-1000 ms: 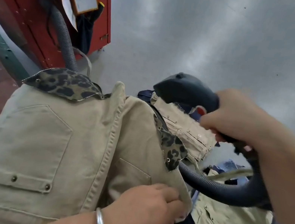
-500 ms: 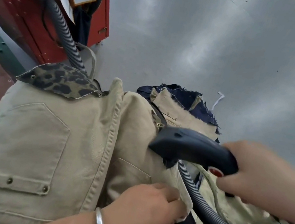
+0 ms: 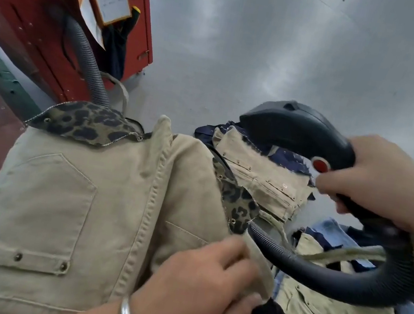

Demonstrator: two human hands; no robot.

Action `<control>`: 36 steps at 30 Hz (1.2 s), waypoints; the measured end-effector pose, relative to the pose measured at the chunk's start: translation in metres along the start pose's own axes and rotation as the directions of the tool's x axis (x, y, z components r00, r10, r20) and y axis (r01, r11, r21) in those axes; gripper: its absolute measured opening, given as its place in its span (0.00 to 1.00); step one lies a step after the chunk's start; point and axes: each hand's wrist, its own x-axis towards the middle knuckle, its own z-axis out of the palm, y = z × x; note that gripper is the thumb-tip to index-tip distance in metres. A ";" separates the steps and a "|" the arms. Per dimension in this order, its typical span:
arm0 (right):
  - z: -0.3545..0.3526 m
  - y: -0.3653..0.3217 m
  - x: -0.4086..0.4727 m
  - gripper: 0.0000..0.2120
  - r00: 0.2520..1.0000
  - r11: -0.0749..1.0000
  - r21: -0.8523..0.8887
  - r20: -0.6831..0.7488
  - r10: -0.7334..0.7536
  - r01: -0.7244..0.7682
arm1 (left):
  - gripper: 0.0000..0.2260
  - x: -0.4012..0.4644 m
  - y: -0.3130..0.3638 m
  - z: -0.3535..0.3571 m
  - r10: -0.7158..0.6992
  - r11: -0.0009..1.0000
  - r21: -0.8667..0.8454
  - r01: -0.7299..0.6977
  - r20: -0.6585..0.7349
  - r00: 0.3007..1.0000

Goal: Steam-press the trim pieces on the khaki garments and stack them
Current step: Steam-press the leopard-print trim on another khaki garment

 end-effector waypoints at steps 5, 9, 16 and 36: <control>-0.006 0.034 -0.054 0.17 0.988 0.996 -0.043 0.127 0.083 -0.078 | 0.24 0.001 -0.004 0.003 -0.115 0.966 0.230 0.117 -0.023 0.993; 0.022 0.044 -0.062 0.06 0.962 0.992 -0.081 0.249 0.111 -0.094 | 0.22 -0.004 -0.006 0.011 -0.107 0.934 0.338 0.118 -0.048 0.993; 0.051 0.021 -0.006 0.05 0.978 1.000 0.006 0.210 0.015 -0.017 | 0.21 0.000 -0.009 0.010 -0.123 0.934 0.332 0.133 -0.050 0.991; 0.059 0.018 -0.021 0.06 0.976 1.000 0.027 0.216 -0.009 0.003 | 0.20 -0.003 -0.013 0.012 -0.080 0.929 0.354 0.105 -0.085 0.993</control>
